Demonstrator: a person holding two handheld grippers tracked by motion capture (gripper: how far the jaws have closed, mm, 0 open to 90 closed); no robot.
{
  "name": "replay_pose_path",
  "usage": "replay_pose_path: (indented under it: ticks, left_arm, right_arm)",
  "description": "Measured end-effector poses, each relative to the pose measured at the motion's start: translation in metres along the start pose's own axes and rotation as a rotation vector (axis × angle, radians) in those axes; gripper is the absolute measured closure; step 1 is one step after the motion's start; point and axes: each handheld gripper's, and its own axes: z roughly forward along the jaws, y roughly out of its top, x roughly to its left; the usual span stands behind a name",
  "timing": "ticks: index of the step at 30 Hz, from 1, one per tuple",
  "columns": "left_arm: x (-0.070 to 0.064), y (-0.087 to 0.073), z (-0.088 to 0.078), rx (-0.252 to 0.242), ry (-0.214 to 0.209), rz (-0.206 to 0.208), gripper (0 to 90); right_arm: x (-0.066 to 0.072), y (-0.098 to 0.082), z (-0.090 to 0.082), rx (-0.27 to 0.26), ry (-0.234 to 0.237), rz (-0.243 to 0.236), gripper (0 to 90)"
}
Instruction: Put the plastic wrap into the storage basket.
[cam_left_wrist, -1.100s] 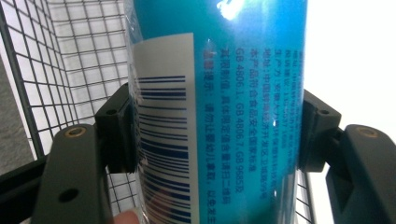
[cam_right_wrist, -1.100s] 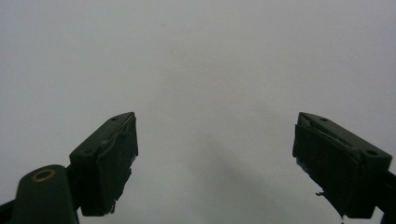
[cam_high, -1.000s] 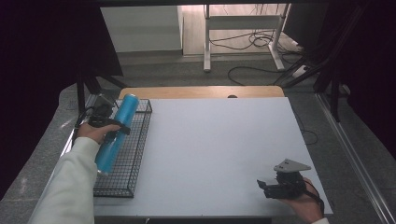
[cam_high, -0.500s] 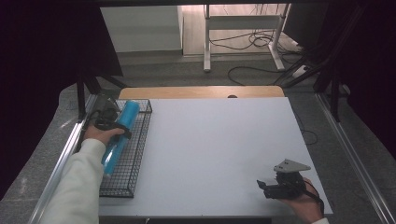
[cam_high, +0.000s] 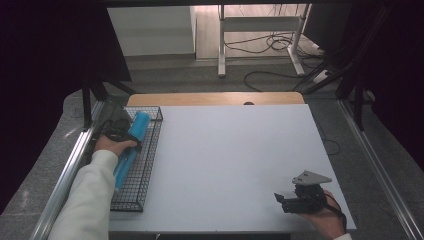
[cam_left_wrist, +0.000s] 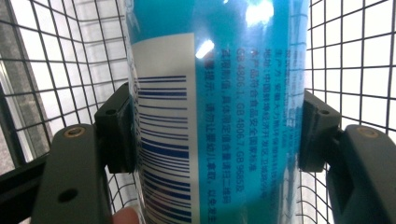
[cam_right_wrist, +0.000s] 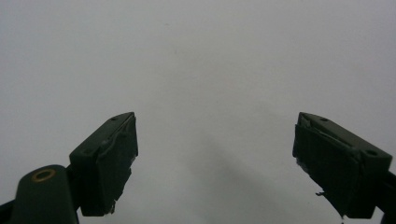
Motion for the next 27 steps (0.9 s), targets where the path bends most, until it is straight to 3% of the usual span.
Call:
replay_pose_path:
  ticks: [4, 7, 13, 14, 15, 17, 19, 27]
  left_arm:
    - [-0.002, -0.001, 0.007, 0.031, -0.004, 0.017, 30.9]
    - [-0.002, -0.004, 0.022, 0.06, -0.014, 0.018, 30.9]
    - [0.002, -0.007, 0.026, 0.071, -0.001, 0.016, 30.8]
    - [0.002, -0.007, 0.023, 0.039, -0.018, 0.003, 30.2]
    - [0.001, -0.007, 0.011, -0.012, -0.063, 0.002, 25.7]
    - [-0.002, -0.007, 0.005, -0.022, -0.058, 0.015, 23.2]
    - [-0.007, -0.006, -0.003, -0.033, -0.047, 0.031, 14.6]
    - [-0.012, -0.008, -0.025, -0.112, -0.043, 0.043, 13.0]
  right_arm:
    - [0.0, 0.0, -0.001, -0.002, -0.001, 0.0, 14.5]
    - [0.0, -0.001, -0.001, -0.004, -0.003, 0.0, 14.5]
    - [0.0, -0.001, -0.001, -0.002, -0.004, -0.003, 14.5]
    - [0.0, 0.0, -0.001, 0.0, -0.004, -0.003, 14.5]
    - [0.0, 0.0, 0.0, 0.002, -0.002, -0.003, 14.5]
    - [0.0, 0.0, 0.0, 0.001, -0.002, -0.003, 14.5]
    - [0.001, 0.0, 0.0, 0.002, 0.0, -0.004, 14.5]
    - [0.001, 0.0, -0.002, -0.004, -0.001, -0.008, 14.4]
